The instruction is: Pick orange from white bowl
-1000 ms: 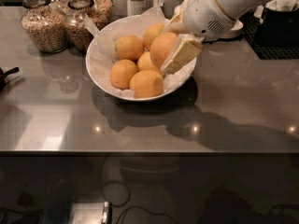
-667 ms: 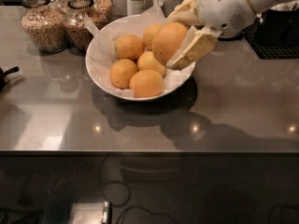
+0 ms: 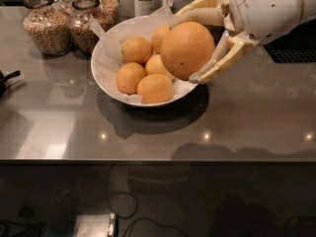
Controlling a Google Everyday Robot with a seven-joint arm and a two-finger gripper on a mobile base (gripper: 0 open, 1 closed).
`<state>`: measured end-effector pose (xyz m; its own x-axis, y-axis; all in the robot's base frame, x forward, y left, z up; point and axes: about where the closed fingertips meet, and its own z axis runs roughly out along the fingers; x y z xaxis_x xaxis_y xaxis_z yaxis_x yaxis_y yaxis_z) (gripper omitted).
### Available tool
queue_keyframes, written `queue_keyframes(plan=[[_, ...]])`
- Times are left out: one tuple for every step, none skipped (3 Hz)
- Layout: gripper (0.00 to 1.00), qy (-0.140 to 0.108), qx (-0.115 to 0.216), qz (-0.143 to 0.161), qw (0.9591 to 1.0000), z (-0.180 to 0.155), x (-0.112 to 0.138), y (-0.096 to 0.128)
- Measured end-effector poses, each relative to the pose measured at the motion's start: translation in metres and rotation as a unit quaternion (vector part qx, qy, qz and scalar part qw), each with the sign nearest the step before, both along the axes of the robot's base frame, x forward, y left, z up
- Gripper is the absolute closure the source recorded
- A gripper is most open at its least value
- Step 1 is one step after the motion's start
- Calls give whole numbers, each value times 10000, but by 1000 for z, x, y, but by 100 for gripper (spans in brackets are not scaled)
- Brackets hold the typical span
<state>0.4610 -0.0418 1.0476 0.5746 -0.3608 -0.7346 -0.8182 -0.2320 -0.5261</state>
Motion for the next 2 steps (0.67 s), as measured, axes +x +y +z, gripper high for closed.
queue_keyframes(plan=[[100, -606, 213, 400, 9971, 13, -34, 2], [100, -1307, -88, 177, 9912, 21, -70, 6]])
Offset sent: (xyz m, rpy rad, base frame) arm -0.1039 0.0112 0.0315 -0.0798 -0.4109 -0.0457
